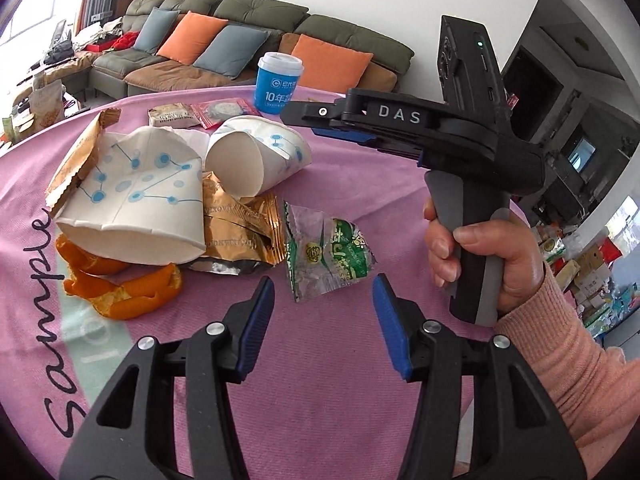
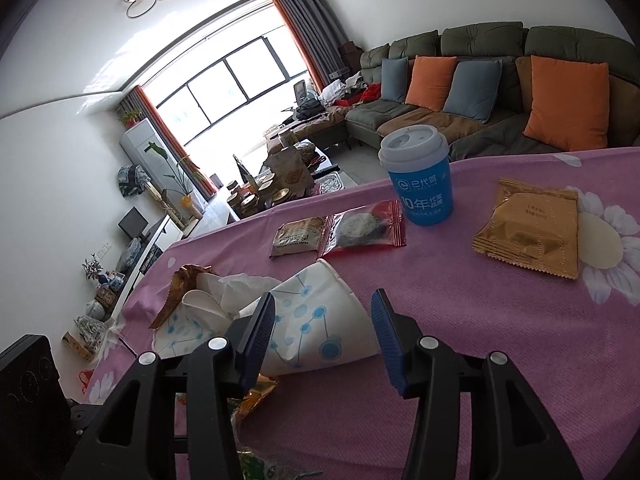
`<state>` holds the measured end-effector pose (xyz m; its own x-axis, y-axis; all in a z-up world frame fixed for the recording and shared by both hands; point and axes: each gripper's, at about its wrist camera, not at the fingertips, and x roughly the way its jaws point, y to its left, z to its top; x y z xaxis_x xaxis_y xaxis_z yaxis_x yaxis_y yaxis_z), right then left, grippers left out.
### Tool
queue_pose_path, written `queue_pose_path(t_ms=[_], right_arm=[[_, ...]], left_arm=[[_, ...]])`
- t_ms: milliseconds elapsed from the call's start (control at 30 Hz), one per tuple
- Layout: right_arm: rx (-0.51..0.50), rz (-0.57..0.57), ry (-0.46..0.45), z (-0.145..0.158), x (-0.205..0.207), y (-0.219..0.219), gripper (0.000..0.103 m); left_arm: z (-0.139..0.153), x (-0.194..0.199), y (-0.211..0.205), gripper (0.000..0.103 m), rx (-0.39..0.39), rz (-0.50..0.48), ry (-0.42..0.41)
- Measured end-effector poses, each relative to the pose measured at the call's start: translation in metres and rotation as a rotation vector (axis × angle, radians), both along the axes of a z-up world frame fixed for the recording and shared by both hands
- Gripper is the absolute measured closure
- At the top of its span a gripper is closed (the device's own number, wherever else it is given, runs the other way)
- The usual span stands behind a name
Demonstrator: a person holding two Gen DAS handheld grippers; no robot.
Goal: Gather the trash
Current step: 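Grasp the green wrapper with the left gripper while the right gripper grasps the white paper cup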
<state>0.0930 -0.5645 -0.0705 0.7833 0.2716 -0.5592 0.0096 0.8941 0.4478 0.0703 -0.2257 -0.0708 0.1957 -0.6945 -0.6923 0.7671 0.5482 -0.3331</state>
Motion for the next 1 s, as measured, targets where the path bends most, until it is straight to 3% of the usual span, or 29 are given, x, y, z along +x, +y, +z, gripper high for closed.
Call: queue_pose_path(t_ms=[233, 467, 800, 867, 1000], right_arm=[[0.064, 0.048, 0.053, -0.013, 0.014, -0.006, 0.054], [0.074, 0.109, 0.051, -0.013, 0.004, 0.0, 0.057], [0.054, 0.171, 0.038, -0.011, -0.019, 0.018, 0.078], [0.064, 0.181, 0.028, -0.01, -0.023, 0.02, 0.087], [0.096, 0.211, 0.005, -0.007, -0.03, 0.024, 0.089]], left_arm=[[-0.007, 0.015, -0.004, 0.055, -0.013, 0.012, 0.059], [-0.015, 0.027, 0.001, 0.083, -0.035, 0.013, 0.124], [-0.014, 0.022, 0.013, 0.087, -0.051, 0.013, 0.099], [-0.014, 0.024, 0.009, 0.088, -0.054, 0.016, 0.097], [-0.011, 0.022, 0.015, 0.088, -0.058, 0.021, 0.086]])
